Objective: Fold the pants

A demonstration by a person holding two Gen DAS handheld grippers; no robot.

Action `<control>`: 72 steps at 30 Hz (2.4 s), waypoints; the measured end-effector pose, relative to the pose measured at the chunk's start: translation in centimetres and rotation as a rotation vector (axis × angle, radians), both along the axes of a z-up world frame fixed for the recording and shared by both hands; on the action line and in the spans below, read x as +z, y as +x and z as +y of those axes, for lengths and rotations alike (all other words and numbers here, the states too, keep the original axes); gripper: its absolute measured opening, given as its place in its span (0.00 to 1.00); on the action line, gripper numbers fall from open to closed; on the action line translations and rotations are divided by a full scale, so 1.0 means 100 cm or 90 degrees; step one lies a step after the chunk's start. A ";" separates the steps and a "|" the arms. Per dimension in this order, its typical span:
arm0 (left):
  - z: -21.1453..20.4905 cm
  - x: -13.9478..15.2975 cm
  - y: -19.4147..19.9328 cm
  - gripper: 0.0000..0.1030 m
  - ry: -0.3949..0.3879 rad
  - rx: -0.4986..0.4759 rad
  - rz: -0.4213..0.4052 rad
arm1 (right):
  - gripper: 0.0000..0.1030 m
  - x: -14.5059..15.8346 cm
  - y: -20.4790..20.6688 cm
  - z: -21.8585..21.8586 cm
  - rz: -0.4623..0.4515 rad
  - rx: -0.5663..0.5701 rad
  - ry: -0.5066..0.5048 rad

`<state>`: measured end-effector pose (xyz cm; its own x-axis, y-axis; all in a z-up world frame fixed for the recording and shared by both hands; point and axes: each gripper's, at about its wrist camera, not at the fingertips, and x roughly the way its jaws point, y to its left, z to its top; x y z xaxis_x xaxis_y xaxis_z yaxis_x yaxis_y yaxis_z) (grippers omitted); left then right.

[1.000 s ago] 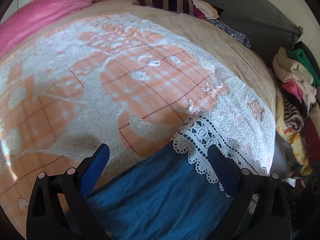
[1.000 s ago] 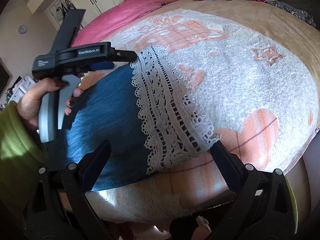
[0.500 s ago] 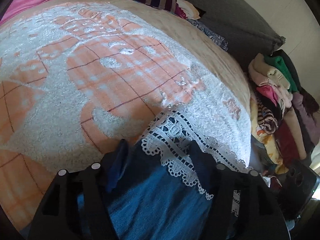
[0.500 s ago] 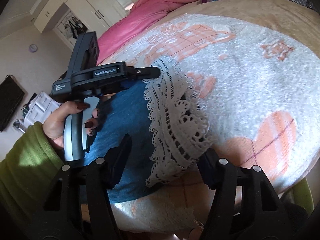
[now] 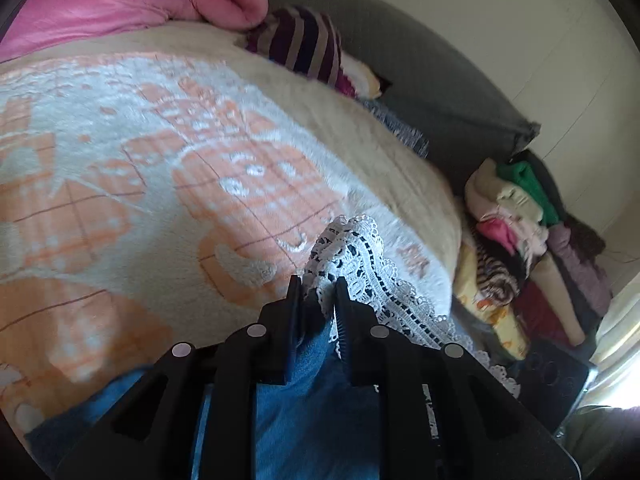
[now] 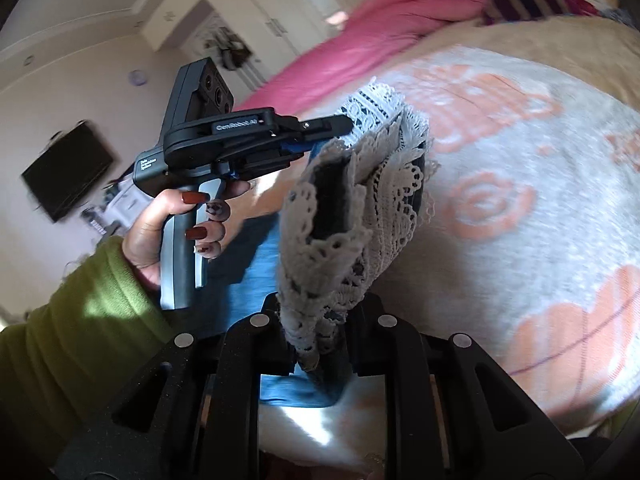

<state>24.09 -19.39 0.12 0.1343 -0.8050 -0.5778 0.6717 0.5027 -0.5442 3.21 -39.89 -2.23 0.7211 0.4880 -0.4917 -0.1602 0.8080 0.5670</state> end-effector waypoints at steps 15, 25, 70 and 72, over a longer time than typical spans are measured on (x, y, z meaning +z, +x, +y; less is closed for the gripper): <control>0.177 -0.028 -0.029 0.24 -0.028 0.205 0.075 | 0.20 -0.009 0.004 0.180 -0.067 0.299 -0.349; 0.223 -0.042 -0.021 0.68 -0.130 0.249 0.211 | 0.32 -0.015 -0.019 0.206 -0.162 0.286 -0.501; 0.246 0.013 -0.121 0.71 0.114 0.428 -0.038 | 0.41 0.014 -0.031 0.141 -0.092 0.317 -0.264; 0.246 0.016 -0.134 0.71 0.115 0.429 -0.042 | 0.42 0.016 -0.023 0.124 -0.081 0.281 -0.245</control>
